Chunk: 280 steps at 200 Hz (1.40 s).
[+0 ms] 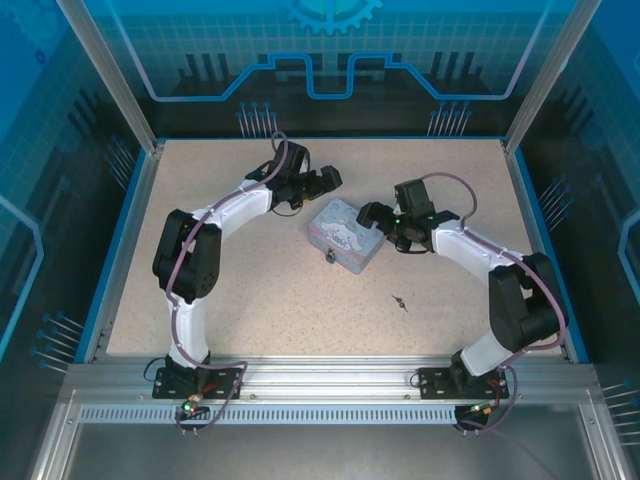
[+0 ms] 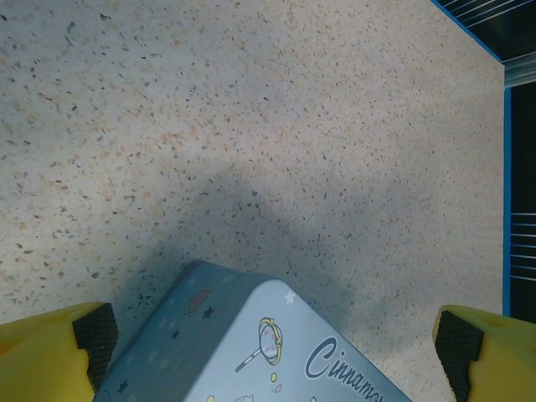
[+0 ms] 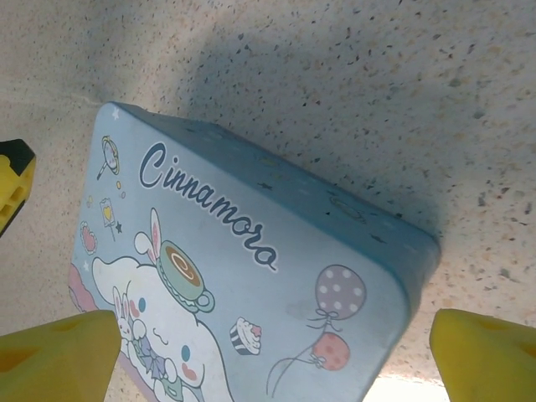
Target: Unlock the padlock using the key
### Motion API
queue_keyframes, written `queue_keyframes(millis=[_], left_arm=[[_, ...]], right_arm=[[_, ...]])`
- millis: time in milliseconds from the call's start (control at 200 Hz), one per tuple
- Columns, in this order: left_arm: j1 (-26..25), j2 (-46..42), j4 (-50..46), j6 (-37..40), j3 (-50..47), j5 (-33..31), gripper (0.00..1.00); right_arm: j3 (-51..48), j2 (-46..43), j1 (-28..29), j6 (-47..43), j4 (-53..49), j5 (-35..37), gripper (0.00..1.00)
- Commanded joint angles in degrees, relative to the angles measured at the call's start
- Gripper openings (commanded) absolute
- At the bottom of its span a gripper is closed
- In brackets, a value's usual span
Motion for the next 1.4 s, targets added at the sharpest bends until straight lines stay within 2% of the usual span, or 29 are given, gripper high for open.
queue_keyframes(millis=[0, 245, 435, 830, 1090, 1396], left_arm=[[0.2, -0.3, 0.7, 0.0, -2.1, 2.5, 0.99], [0.0, -1.6, 5.1, -2.7, -7.2, 5.0, 0.99], [-0.2, -6.6, 11.3, -6.3, -14.6, 5.6, 0.99], [-3.3, -17.6, 18.0, -11.1, -28.7, 1.4, 0.99], [-6.5, -23.0, 21.9, -15.1, -38.2, -3.8, 0.99], [-6.9, -23.5, 19.1, -13.8, -38.3, -7.7, 0.99]], right_arm=[[2.8, 1.9, 0.4, 1.1, -1.0, -2.0, 0.96], [7.1, 4.8, 1.7, 0.7, -3.8, -1.5, 0.97], [10.1, 7.1, 2.0, 0.4, -5.0, -2.4, 0.97], [15.6, 11.7, 4.6, 0.7, -5.8, -3.7, 0.97], [14.9, 11.5, 6.8, 1.2, -4.6, -3.8, 0.98], [13.9, 9.5, 6.8, -1.0, -5.1, -0.7, 1.0]])
